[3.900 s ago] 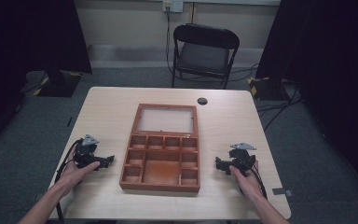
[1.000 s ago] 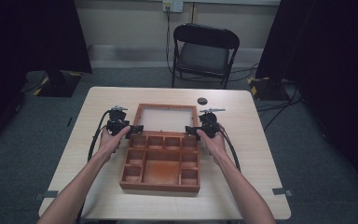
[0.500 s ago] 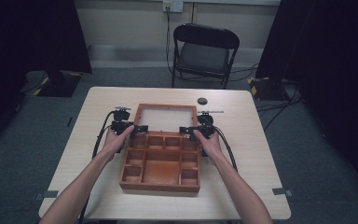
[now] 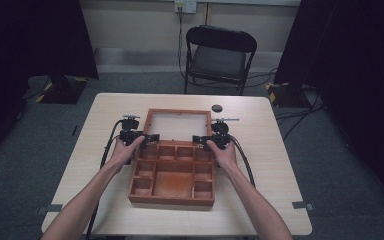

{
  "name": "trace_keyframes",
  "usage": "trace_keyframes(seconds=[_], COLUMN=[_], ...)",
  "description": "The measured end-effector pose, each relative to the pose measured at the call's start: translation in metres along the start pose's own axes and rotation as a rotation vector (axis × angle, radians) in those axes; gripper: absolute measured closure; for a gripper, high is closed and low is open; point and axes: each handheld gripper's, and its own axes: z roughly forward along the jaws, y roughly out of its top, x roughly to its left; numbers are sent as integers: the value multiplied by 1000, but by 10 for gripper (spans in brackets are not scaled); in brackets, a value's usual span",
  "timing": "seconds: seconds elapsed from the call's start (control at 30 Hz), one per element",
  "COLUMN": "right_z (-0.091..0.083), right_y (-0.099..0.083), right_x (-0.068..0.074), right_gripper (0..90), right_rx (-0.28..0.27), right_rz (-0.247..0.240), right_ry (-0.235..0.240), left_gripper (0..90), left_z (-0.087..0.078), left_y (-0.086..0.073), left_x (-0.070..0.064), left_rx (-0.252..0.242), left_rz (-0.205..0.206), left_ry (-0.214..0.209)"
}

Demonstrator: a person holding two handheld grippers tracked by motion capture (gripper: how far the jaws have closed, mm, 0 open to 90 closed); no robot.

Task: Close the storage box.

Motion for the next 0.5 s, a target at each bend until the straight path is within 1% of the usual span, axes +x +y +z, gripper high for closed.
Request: trace_keyframes(seconds=[0.03, 0.07, 0.1, 0.13, 0.2, 0.23, 0.3, 0.33, 0.5], right_z=[0, -2, -4, -5, -6, -8, -11, -12, -16], right_y=[0, 0, -1, -1, -1, -1, 1, 1, 3], right_x=[0, -1, -2, -2, -1, -1, -2, -1, 2], right_gripper=[117, 152, 170, 171, 186, 208, 250, 260, 278], right_rx=[0, -13, -38, -45, -47, -50, -64, -69, -81], right_rz=[0, 4, 0, -3, -7, -1, -7, -12, -30], right_ry=[0, -6, -3, -5, -11, -13, -16, -21, -40], left_gripper=[127, 127, 128, 128, 132, 135, 149, 152, 171], left_z=[0, 1, 1, 0, 0, -1, -2, -3, -5], left_y=[0, 0, 0, 1, 2, 3, 4, 5, 6], left_x=[0, 0, 1, 1, -1, -2, -3, -3, -5], left_rx=[0, 1, 2, 7, 14, 12, 10, 11, 7], left_rz=[0, -16, -14, -13, -4, 5, 20, 28, 39], left_ry=[0, -17, -27, -28, -21, -17, -11, -9, -5])
